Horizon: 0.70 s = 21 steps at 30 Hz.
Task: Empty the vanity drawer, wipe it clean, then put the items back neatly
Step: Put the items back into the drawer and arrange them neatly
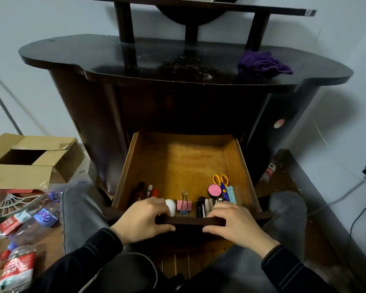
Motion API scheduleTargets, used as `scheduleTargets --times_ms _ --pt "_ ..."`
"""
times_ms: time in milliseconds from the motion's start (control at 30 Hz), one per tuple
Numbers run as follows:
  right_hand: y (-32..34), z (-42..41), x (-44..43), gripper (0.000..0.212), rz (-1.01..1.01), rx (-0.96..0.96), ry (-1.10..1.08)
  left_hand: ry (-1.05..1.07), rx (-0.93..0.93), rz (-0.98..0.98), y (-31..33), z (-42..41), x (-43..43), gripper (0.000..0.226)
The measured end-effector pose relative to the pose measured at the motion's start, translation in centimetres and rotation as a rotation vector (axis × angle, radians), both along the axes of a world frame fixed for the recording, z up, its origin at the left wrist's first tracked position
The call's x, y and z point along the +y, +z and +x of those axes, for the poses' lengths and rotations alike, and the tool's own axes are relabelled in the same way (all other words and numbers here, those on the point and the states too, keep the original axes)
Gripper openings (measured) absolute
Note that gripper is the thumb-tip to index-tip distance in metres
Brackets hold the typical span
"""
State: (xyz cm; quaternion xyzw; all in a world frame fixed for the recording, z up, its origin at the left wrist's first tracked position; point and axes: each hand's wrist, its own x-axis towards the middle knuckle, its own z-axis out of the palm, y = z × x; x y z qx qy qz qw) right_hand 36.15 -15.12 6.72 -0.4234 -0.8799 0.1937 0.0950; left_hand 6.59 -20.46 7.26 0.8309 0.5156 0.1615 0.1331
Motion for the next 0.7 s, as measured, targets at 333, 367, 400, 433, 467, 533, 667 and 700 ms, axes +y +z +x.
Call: scheduleTargets --times_ms 333,367,400,433,467,533,667,700 --pt "0.8 -0.1 0.7 0.038 0.052 0.075 0.001 -0.012 -0.011 0.077 0.0 0.5 0.8 0.041" --pt "0.9 -0.2 1.1 0.033 0.063 0.09 -0.015 -0.001 -0.009 0.085 0.1 0.5 1.3 0.042" --pt "1.0 -0.3 1.5 0.03 0.075 0.104 -0.031 0.01 -0.011 0.092 0.1 0.5 1.9 0.042" --pt "1.1 -0.5 2.1 0.029 0.088 0.114 -0.041 0.021 -0.016 0.097 0.1 0.4 2.6 0.043" --pt "1.1 -0.7 2.6 0.029 0.103 0.121 -0.046 0.027 -0.021 0.101 0.1 0.3 3.3 0.043" --pt "1.0 -1.1 3.9 0.03 0.136 0.128 -0.055 0.028 -0.019 0.116 -0.1 -0.1 4.6 0.044" --pt "0.4 -1.8 6.4 0.033 0.199 0.133 -0.073 0.016 -0.009 0.166 -0.3 -1.0 7.3 0.045" --pt "0.2 -2.0 7.1 0.033 0.222 0.137 -0.078 0.013 0.005 0.185 -0.5 -1.2 8.1 0.045"
